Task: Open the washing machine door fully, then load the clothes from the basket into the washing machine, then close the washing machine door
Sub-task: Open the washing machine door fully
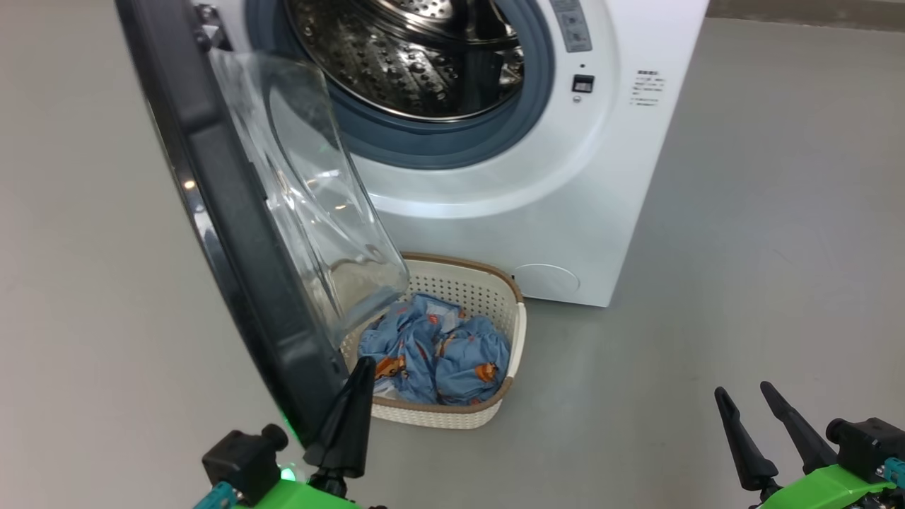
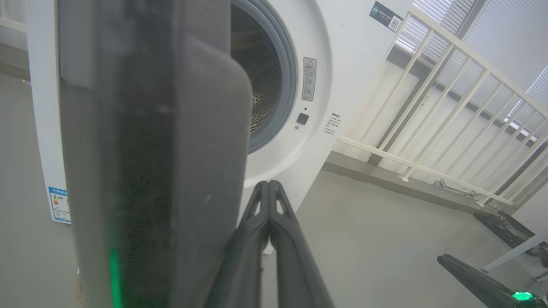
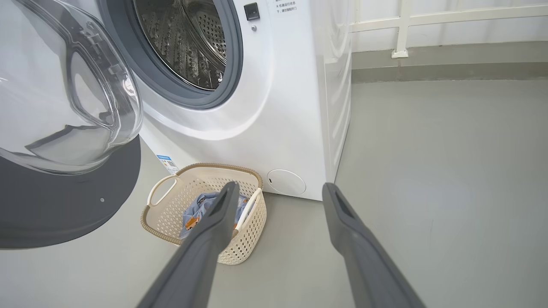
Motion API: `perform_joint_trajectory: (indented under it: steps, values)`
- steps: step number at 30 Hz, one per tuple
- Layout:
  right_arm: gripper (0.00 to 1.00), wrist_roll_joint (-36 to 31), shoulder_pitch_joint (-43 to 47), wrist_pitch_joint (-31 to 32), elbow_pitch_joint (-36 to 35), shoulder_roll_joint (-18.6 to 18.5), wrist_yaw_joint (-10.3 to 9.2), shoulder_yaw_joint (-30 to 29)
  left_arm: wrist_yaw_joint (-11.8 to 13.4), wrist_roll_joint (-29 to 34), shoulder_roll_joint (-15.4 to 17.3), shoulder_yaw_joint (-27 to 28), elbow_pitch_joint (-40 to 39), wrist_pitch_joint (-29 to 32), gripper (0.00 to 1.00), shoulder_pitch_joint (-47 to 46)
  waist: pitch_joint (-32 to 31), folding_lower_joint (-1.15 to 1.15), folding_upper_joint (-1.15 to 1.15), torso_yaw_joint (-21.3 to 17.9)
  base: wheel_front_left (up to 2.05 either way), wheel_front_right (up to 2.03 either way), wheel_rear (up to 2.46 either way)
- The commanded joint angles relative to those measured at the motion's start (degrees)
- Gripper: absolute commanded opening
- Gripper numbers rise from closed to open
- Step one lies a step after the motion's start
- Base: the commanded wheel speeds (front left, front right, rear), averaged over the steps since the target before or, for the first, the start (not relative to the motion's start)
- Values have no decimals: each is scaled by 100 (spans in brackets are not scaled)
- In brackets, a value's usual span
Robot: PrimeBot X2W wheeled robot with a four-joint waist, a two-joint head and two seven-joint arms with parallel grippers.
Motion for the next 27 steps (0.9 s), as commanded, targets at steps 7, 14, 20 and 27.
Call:
perform_joint_trajectory:
  steps: [7,14,20,27]
  values:
    - [100,-51,-43,-70,-164,-115,17,138,281,130,190,525,-265,-37,0,104,-7,0,0,255,0,0,0]
    - [100,-60,-31,-70,-194,-106,17,187,584,100,372,860,-508,28,0,282,8,0,0,390,0,0,0]
    - [100,-79,-39,-70,-220,-112,17,176,862,39,577,1272,-678,110,0,332,81,0,0,463,0,0,0]
    - [100,-87,-140,-70,-246,-162,17,201,1097,-79,801,1746,-707,173,0,263,260,0,0,477,0,0,0]
